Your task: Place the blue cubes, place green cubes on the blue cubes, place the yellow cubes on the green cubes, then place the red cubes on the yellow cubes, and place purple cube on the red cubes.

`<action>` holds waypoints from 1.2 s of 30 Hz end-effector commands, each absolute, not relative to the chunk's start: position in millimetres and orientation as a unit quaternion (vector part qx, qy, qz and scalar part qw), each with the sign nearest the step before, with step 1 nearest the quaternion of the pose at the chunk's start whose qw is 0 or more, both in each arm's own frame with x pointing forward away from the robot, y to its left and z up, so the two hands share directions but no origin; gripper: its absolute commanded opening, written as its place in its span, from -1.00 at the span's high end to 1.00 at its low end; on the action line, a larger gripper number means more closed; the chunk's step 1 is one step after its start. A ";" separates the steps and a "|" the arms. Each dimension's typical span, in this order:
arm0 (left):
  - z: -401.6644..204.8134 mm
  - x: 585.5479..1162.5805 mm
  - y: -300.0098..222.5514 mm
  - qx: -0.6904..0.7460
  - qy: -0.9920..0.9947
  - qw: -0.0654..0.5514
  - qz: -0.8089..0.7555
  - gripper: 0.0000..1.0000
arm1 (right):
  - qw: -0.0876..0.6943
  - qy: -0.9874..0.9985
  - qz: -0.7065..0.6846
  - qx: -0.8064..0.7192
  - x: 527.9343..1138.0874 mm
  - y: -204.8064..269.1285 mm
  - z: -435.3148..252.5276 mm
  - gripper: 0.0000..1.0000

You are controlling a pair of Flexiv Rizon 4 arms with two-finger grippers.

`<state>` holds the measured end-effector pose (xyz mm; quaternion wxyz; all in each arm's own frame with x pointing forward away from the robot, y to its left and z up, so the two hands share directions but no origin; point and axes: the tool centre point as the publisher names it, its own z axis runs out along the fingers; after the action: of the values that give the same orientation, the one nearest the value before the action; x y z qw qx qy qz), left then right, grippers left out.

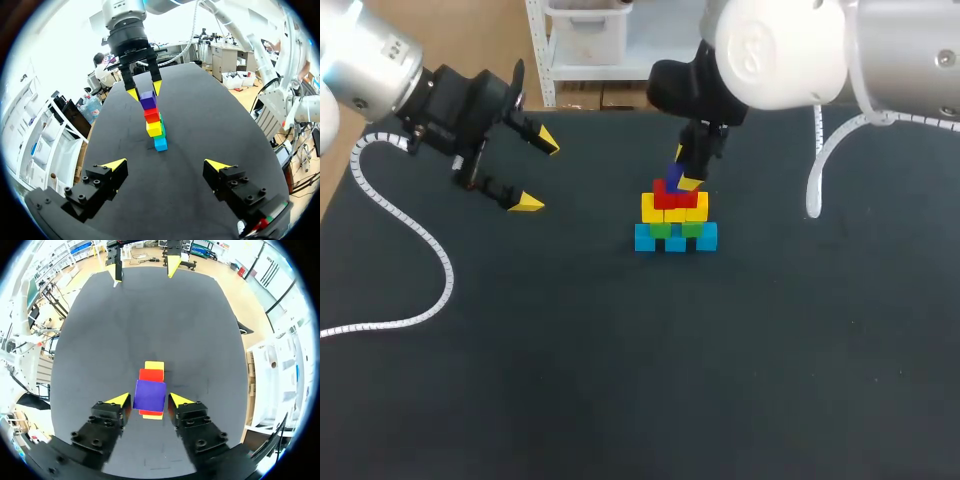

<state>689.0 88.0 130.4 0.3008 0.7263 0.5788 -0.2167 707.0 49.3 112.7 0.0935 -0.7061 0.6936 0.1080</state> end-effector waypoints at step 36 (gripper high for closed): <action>129.5 689.2 88.7 0.727 0.577 0.303 -0.217 -1.00 | 0.451 0.487 0.397 -0.634 679.2 -72.1 109.8 -1.00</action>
<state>689.0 88.0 130.4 0.3008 0.7263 0.5789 -0.2167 681.2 -64.4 109.2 0.3681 -0.6764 0.5582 0.3087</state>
